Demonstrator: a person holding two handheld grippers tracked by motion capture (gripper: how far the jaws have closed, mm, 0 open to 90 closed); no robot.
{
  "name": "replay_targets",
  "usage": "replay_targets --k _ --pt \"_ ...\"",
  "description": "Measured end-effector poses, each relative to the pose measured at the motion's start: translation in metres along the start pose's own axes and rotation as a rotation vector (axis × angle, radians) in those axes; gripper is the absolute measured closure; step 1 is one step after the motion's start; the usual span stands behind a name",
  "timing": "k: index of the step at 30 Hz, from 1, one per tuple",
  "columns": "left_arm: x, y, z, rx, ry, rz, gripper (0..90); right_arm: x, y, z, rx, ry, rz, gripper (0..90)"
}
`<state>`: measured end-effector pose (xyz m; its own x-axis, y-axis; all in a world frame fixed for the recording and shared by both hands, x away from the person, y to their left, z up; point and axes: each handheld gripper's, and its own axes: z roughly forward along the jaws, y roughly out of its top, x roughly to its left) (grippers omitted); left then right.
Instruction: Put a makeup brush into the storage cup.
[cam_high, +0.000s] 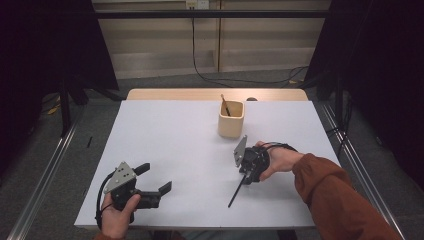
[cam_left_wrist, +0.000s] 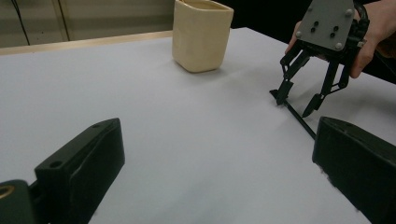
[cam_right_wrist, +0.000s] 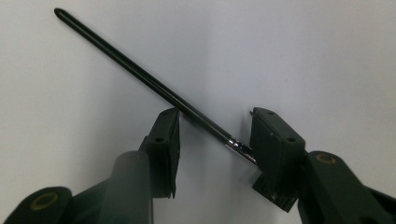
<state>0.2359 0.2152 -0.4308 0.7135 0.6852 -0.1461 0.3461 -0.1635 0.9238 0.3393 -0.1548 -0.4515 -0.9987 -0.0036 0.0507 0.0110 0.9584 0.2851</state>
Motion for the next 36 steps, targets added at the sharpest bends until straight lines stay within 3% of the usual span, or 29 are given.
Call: replay_targets --k 10,12,22,28,32,36 --pt "0.0 0.0 -0.001 0.0 0.0 -0.002 2.3 -0.003 0.0 0.0 -0.001 -0.002 0.007 67.6" --pt "0.0 0.0 -0.001 0.002 -0.002 0.0 2.2 -0.003 0.0 -0.001 0.01 0.004 0.032 70.7" --pt "0.0 -0.001 -0.001 0.004 -0.003 0.001 2.2 -0.008 0.002 0.0 0.018 0.021 0.066 85.7" --pt "0.0 0.0 0.0 0.007 -0.003 0.006 2.3 -0.009 0.003 0.0 0.026 0.027 0.092 85.7" --pt "0.0 0.0 0.0 0.005 -0.005 0.002 2.3 -0.01 0.008 0.0 0.06 0.028 0.081 85.8" --pt "0.0 -0.001 0.0 0.004 -0.004 -0.002 2.3 -0.011 0.006 -0.001 0.048 0.033 0.095 85.8"
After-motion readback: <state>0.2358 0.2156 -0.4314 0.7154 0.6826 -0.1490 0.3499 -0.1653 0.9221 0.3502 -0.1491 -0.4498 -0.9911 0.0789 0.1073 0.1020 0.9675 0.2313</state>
